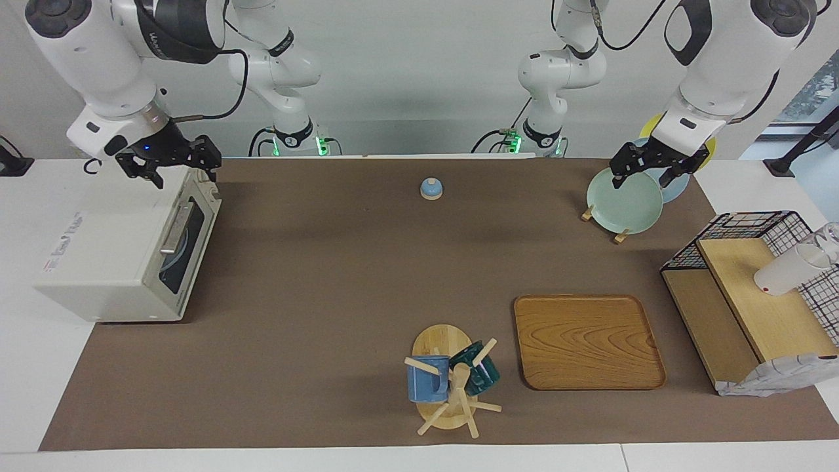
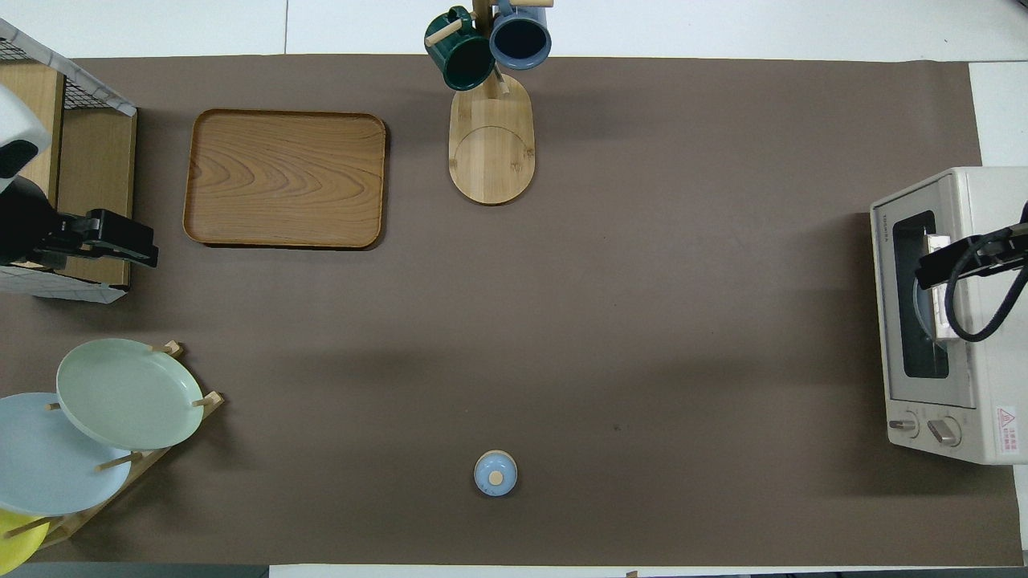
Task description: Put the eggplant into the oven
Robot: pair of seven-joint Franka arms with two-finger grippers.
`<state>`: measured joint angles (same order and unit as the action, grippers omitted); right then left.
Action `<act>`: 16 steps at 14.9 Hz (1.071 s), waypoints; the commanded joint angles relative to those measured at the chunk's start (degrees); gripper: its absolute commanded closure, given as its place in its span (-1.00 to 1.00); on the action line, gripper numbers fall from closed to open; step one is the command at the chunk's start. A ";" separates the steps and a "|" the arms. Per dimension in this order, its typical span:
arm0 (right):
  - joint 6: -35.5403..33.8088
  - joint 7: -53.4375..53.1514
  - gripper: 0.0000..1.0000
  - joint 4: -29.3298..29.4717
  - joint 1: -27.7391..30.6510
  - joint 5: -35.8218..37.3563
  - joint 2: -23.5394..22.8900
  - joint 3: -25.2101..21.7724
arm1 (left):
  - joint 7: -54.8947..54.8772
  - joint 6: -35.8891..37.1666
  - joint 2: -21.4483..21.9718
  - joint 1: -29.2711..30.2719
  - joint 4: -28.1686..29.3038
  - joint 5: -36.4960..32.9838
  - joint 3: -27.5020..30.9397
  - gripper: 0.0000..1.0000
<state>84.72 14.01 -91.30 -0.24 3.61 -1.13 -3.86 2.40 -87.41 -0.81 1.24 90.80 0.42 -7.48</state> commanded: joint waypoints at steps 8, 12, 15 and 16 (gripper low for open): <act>-0.08 -6.97 -1.00 1.56 0.68 -2.72 0.25 -0.19 | -0.73 -0.92 1.60 0.96 1.84 -0.77 -0.52 -1.00; 0.10 -8.55 -1.00 1.56 0.68 -3.17 0.25 -0.19 | -0.73 -0.92 1.60 0.96 1.84 -0.77 -0.52 -1.00; 0.89 -12.41 -1.00 1.48 0.77 -3.26 0.25 -0.19 | -0.73 -0.92 1.60 0.96 1.84 -0.77 -0.52 -1.00; 1.41 -12.51 -1.00 1.48 0.77 -3.17 0.25 -0.19 | -0.73 -0.92 1.60 0.96 1.84 -0.77 -0.52 -1.00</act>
<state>85.25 3.35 -90.01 0.12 1.56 -1.12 -4.17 2.40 -87.41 -0.81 1.24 90.80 0.42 -7.48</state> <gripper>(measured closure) 0.000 0.000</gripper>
